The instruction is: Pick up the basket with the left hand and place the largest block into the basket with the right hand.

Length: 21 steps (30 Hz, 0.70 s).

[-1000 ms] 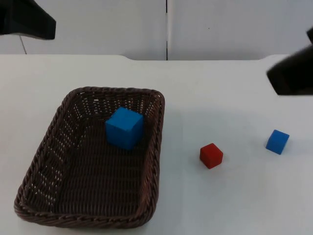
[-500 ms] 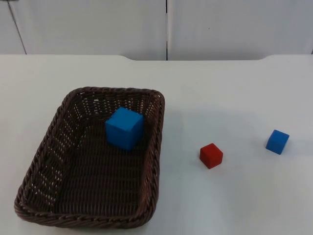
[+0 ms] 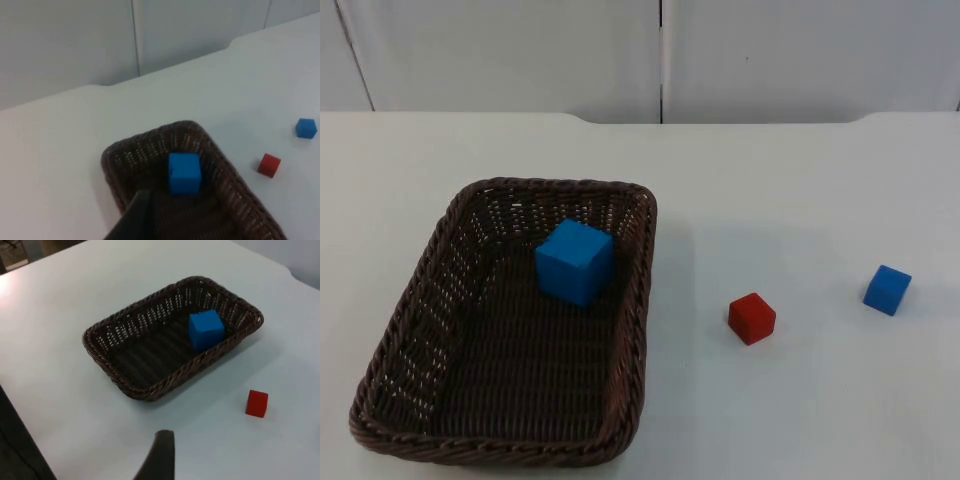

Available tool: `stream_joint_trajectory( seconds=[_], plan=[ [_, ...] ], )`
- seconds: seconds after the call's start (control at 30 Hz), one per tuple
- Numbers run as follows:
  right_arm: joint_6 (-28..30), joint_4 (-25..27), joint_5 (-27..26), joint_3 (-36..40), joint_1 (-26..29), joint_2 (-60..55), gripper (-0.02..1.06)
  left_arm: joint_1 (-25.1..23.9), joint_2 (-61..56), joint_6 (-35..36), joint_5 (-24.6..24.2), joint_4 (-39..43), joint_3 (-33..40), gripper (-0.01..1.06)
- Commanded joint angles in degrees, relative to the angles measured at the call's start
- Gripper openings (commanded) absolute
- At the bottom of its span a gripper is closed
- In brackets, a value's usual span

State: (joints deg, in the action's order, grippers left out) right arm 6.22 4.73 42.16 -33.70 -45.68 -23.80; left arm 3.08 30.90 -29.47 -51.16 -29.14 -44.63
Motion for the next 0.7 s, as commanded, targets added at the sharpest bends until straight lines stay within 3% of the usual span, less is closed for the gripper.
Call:
stream_joint_trajectory(
  seconds=[0.0, 0.47, 0.67],
  plan=[
    [-0.3, 0.4, 1.7, 0.2, -0.2, 3.0, 0.78, 0.2, -2.0, 3.3, -0.9, 3.1, 0.3, 1.05],
    [-1.0, -0.2, 9.6, 0.2, -0.2, 18.0, 0.78, 0.2, -13.0, 7.6, -4.0, 5.8, 0.3, 1.05],
    [-2.5, -0.4, 12.5, 0.2, -0.2, 23.8, 0.78, 0.2, -19.3, 10.0, -7.5, 6.8, 0.3, 1.05]
  ],
)
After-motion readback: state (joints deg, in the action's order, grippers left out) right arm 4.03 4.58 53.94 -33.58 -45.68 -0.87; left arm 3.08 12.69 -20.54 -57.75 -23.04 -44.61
